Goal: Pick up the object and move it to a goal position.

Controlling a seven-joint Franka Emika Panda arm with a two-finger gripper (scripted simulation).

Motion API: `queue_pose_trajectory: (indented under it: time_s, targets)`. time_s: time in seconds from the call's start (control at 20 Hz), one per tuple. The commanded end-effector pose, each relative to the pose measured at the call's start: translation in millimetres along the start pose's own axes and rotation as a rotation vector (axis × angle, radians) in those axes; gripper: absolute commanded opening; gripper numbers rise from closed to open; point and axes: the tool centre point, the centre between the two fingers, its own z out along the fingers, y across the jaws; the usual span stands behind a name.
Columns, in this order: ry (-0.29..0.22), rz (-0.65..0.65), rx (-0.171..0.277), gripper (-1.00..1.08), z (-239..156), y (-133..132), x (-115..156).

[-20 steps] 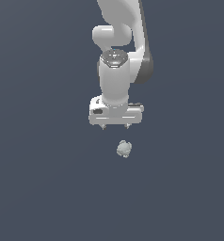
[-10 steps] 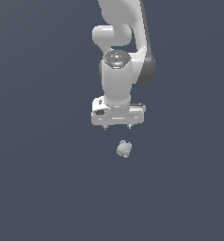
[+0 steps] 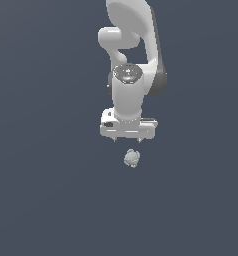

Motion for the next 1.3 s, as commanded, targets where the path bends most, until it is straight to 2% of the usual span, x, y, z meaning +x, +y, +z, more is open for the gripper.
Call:
queue_pose_trajectory:
  time_s: [0.0,0.65,1.25]
  targets:
    - [-0.004,0.043,-0.003,1.00,9.0,-3.9,2.6]
    - [-0.017,0.281,-0.033,1.00,59.2,-24.2,14.4]
    - [-0.018,0.334,-0.042,1.00,71.7,-29.1,16.0]
